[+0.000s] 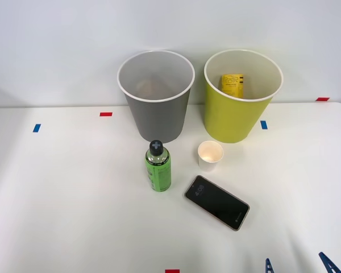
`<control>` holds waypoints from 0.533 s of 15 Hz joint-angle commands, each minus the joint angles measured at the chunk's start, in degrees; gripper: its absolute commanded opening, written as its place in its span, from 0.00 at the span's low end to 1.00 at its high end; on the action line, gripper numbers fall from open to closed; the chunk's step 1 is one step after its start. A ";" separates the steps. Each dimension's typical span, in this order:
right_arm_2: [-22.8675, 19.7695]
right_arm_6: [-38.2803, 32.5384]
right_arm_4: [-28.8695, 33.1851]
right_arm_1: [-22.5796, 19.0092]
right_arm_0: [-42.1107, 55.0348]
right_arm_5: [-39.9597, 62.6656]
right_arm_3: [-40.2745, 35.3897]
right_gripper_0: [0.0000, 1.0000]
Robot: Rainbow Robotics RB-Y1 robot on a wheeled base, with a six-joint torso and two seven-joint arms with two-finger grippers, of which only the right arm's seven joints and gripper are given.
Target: Put cans in the gray bin, plastic bottles in the light green bin
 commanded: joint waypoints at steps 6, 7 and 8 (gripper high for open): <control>0.00 0.00 0.00 0.00 0.00 0.00 0.00 1.00; 0.00 0.00 0.00 0.00 0.00 0.00 0.00 1.00; 0.00 0.00 0.00 0.00 0.00 0.00 0.00 1.00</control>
